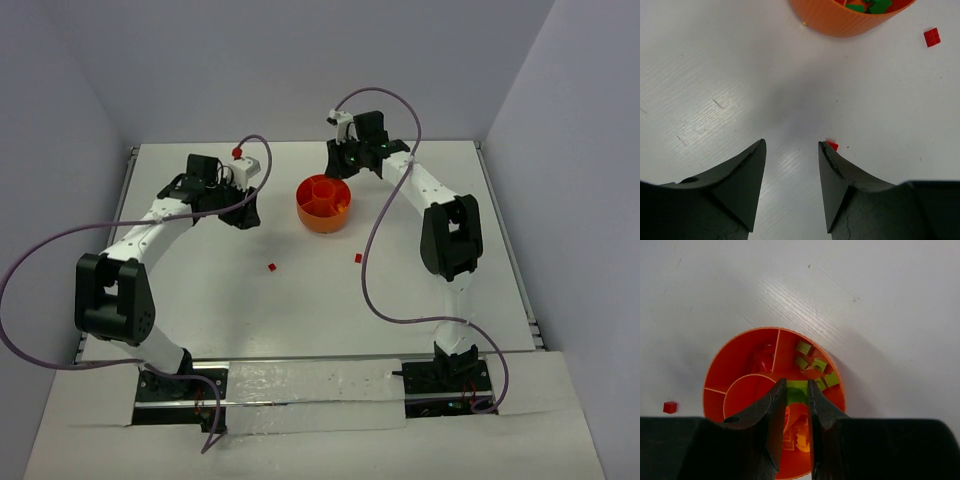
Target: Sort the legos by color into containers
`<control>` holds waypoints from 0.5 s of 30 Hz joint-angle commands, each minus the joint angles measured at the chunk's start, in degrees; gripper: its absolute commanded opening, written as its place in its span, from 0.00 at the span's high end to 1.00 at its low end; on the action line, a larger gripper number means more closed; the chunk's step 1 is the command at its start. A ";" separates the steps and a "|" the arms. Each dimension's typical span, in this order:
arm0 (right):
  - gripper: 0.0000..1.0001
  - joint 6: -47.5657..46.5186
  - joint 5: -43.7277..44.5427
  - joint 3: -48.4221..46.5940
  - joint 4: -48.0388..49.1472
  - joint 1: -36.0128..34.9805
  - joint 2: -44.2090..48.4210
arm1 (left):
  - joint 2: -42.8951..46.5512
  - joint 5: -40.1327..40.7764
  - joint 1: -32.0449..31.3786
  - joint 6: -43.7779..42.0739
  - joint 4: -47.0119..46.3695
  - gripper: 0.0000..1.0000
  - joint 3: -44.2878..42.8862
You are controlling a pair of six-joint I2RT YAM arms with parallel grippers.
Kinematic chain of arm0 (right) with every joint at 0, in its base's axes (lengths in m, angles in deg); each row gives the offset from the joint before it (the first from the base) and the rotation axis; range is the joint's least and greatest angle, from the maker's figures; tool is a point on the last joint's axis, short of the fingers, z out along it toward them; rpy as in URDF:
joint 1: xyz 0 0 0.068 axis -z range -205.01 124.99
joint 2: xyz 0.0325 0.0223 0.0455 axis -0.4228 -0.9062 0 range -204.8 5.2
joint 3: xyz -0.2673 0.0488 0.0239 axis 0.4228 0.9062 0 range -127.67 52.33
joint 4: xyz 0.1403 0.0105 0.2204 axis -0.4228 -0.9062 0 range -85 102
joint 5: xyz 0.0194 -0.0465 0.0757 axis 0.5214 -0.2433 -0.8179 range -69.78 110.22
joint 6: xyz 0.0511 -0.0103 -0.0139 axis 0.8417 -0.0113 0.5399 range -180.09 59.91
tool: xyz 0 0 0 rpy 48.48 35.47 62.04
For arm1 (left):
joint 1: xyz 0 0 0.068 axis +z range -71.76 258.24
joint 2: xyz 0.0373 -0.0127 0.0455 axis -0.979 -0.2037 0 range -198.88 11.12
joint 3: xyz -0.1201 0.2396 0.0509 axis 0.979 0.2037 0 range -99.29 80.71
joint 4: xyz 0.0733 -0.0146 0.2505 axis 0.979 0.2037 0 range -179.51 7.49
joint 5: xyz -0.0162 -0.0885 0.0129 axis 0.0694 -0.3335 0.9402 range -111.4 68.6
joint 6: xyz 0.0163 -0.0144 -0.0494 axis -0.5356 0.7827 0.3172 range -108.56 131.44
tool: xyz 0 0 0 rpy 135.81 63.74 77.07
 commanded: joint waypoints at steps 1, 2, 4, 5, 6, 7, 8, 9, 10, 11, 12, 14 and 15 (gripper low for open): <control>0.72 -0.13 0.49 0.64 2.31 0.77 0.35 | 0.72 1.42 -1.24 -2.93 0.40 0.44 0.28; 0.69 -0.11 0.59 0.69 2.36 0.77 0.28 | 0.69 1.52 -1.45 -3.31 0.53 0.44 0.40; 0.62 -0.04 0.68 0.78 2.36 0.68 0.30 | 0.76 1.43 -1.87 -4.41 0.85 0.44 0.95; 0.59 0.05 0.68 0.78 2.36 0.68 0.39 | 0.76 1.26 -2.05 -5.10 0.93 0.44 1.21; 0.53 0.14 0.59 0.78 2.28 0.77 0.48 | 1.19 1.17 -2.23 -5.65 0.93 0.44 1.58; 0.51 0.40 0.50 0.69 2.28 0.77 0.74 | 1.37 1.00 -2.57 -7.03 0.50 0.44 2.70; 0.47 0.52 0.33 0.69 2.28 0.77 1.04 | 1.91 1.17 -2.81 -8.05 0.14 0.44 3.60; 0.45 0.64 0.18 0.67 2.28 0.77 1.31 | 2.20 1.37 -3.10 -9.00 -0.11 0.44 4.45; 0.44 0.76 0.05 0.63 2.28 0.77 1.55 | 2.29 1.57 -3.43 -9.90 -0.28 0.44 5.27; 0.43 0.85 -0.03 0.59 2.26 0.77 1.78 | 2.38 1.74 -3.74 -10.68 -0.50 0.44 6.02; 0.43 0.89 -0.07 0.56 2.23 0.77 2.00 | 2.49 1.85 -4.02 -11.30 -0.83 0.44 6.66; 0.42 0.93 -0.11 0.52 2.19 0.77 2.61 | 2.60 1.96 -4.56 -12.48 -1.25 0.44 8.04; 0.42 1.00 -0.11 0.52 2.19 0.77 2.67 | 2.46 1.96 -4.87 -12.57 -1.26 0.44 8.15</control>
